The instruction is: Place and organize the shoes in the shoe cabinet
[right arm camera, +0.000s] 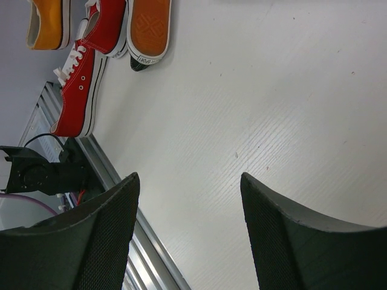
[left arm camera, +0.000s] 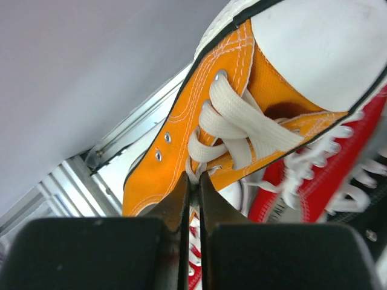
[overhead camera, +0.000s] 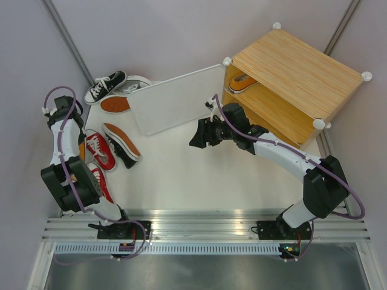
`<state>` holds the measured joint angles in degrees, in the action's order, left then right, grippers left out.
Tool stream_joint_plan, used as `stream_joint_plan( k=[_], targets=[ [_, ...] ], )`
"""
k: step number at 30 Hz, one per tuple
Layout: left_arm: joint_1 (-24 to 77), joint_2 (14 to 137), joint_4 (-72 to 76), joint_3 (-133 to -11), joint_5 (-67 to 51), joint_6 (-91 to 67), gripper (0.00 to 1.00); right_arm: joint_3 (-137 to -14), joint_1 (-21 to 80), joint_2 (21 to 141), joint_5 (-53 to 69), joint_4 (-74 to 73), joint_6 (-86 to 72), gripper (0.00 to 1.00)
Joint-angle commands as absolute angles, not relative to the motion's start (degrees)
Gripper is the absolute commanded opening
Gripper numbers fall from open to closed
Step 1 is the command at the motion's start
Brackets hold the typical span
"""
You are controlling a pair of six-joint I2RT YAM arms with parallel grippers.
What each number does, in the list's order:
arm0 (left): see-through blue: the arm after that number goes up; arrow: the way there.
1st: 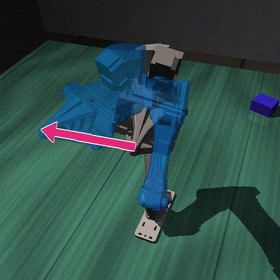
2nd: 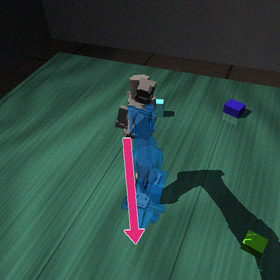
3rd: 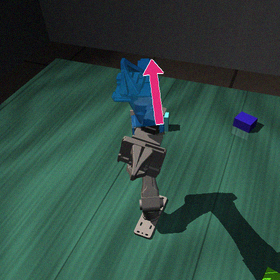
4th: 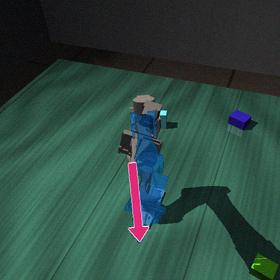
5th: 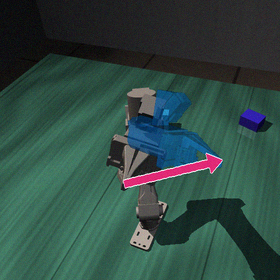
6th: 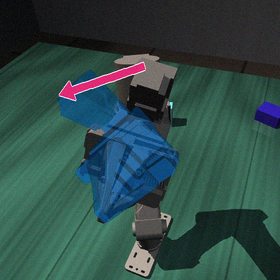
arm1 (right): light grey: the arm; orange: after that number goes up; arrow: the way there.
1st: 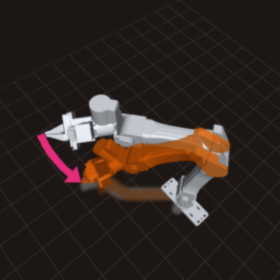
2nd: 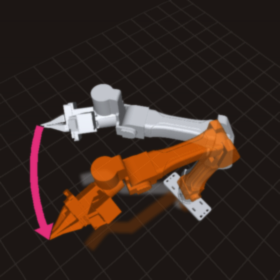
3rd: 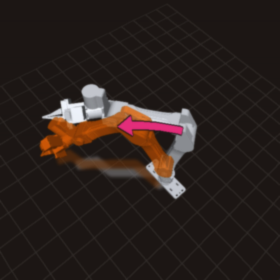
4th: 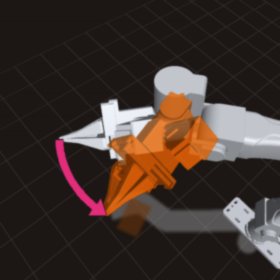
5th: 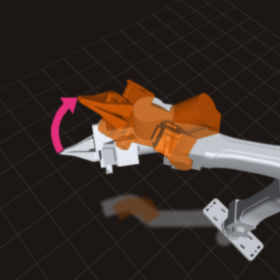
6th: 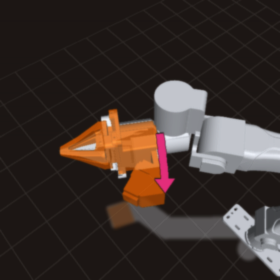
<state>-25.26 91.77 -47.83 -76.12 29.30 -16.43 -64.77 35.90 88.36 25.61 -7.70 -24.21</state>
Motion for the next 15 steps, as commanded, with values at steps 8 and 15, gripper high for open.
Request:
stream_joint_plan(
  k=[8, 15],
  targets=[
    [-17.41, 80.87, -52.03, -77.97, 25.40, -19.25, 0.02, -70.65, 36.21, 88.59, 22.24, -6.95, -22.41, 0.72],
    [-13.89, 75.59, -54.14, -76.11, 24.70, -19.78, 0.02, -77.43, 36.21, 95.26, 19.87, -0.54, -28.38, 0.71]
  ],
)
